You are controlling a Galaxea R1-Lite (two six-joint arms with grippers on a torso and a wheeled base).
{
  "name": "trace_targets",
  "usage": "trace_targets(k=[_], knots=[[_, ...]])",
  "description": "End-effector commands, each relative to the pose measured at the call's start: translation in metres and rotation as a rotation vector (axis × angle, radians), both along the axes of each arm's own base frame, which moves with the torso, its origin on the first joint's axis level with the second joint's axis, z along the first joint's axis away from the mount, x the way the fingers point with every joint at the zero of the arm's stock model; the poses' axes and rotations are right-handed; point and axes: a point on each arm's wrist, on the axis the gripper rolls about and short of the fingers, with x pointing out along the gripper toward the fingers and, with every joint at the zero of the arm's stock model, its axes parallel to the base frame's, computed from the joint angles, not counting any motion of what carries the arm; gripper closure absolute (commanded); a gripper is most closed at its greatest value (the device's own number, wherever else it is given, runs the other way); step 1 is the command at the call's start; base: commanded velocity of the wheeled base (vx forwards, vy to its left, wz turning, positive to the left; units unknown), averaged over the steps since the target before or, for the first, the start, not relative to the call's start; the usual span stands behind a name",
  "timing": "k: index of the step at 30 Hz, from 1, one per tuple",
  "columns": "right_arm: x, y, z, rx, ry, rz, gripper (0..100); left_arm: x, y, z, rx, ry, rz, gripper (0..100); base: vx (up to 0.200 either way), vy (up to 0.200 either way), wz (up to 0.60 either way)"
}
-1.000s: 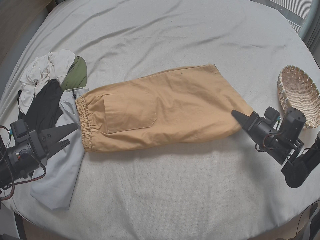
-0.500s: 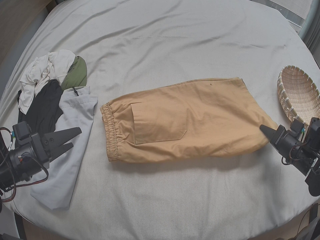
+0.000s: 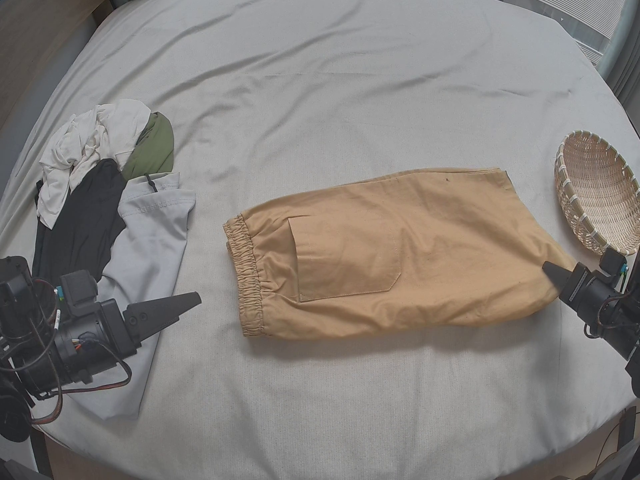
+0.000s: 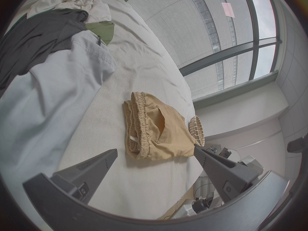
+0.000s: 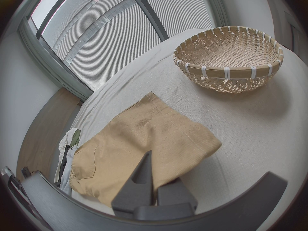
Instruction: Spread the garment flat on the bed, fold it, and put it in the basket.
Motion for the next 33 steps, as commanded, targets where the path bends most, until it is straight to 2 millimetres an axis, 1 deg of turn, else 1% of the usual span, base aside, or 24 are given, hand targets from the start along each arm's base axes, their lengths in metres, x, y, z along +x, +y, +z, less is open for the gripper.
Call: trace_targets(k=[1, 3, 7, 13, 18, 21, 26, 33], knots=[[-0.004, -0.001, -0.004, -0.003, 0.014, -0.004, 0, 0.012, -0.005, -0.022, 0.02, 0.081, -0.008, 0, 0.0, 0.0, 0.0], [-0.004, -0.001, -0.005, -0.002, 0.016, -0.01, 0, 0.013, -0.006, -0.021, 0.017, 0.081, -0.01, 0, 0.0, 0.0, 0.0], [-0.01, -0.002, -0.011, -0.006, 0.043, -0.013, 0, 0.012, -0.009, -0.021, 0.017, 0.079, -0.026, 0, 0.0, 0.0, 0.0], [-0.016, -0.006, -0.011, -0.001, 0.035, -0.038, 0, 0.015, -0.013, -0.019, 0.018, 0.067, -0.041, 0, 0.0, 0.0, 0.0], [-0.039, -0.009, -0.003, 0.001, -0.023, -0.041, 0, 0.02, -0.017, -0.015, 0.007, 0.039, -0.049, 0, 0.0, 0.0, 0.0], [-0.046, -0.01, -0.004, 0.004, -0.03, -0.043, 0, 0.028, -0.019, -0.017, 0.014, 0.043, -0.05, 0, 0.0, 0.0, 0.0], [-0.047, -0.014, -0.002, 0.007, -0.045, -0.058, 0, 0.037, -0.027, -0.018, 0.015, 0.028, -0.043, 0, 0.0, 0.0, 0.0], [-0.039, -0.013, 0.011, 0.011, -0.098, -0.038, 0, 0.053, -0.035, -0.035, 0.02, 0.016, -0.018, 0, 0.0, 0.0, 0.0]])
